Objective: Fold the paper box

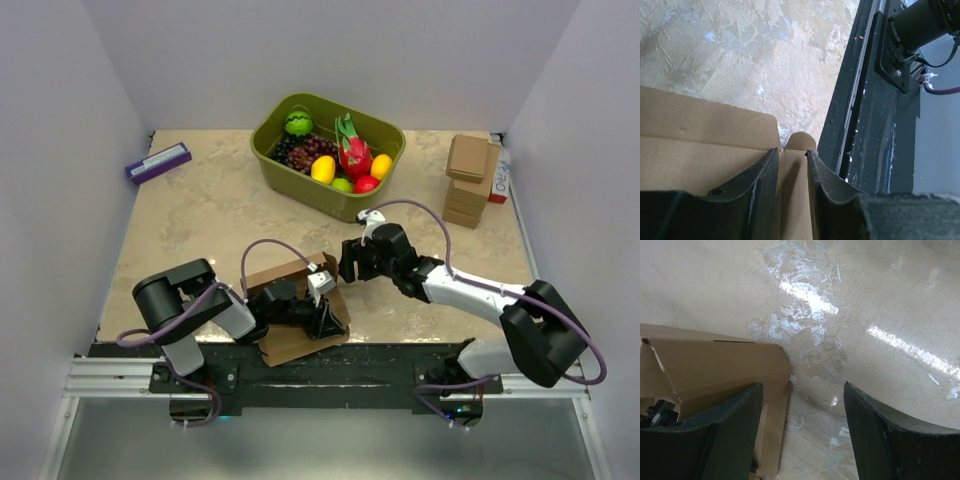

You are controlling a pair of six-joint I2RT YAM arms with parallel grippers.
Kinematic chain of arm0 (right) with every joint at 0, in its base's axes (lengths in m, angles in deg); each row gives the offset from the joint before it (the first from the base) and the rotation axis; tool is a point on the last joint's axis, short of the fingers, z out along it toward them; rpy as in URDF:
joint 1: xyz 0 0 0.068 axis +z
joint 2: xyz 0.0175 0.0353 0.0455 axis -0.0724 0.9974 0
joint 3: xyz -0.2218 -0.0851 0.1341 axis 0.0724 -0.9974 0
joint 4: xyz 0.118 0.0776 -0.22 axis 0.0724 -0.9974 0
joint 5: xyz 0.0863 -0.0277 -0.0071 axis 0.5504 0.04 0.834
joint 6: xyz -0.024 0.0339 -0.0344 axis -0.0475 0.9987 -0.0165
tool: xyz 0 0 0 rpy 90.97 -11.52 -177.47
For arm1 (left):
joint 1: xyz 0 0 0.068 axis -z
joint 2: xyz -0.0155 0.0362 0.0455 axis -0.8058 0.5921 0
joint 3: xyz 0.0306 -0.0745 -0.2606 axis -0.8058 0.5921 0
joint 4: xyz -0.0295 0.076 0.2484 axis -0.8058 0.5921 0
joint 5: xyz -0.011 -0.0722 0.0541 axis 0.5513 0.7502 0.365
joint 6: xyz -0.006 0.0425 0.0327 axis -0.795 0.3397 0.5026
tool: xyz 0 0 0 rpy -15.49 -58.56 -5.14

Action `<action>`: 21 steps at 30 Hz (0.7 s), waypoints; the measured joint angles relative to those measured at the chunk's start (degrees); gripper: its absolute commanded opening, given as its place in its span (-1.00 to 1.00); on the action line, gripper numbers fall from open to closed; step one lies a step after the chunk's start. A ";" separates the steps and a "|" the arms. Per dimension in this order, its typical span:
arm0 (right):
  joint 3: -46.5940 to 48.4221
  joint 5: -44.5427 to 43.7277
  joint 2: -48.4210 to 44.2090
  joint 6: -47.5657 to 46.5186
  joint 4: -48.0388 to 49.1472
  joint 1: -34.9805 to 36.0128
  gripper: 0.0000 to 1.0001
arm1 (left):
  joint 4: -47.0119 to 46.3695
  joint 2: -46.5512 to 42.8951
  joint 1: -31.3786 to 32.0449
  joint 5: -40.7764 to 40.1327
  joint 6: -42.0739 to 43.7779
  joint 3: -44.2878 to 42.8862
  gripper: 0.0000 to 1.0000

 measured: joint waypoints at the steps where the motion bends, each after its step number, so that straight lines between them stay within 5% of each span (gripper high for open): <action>1: -0.09 0.39 -0.11 -0.17 0.31 -0.02 0.39 | -0.13 0.15 -0.28 0.66 0.04 -0.02 -0.31; 21: -0.28 9.40 4.66 -4.79 8.66 2.14 0.40 | -3.10 2.58 -1.79 6.47 1.46 -0.04 -0.24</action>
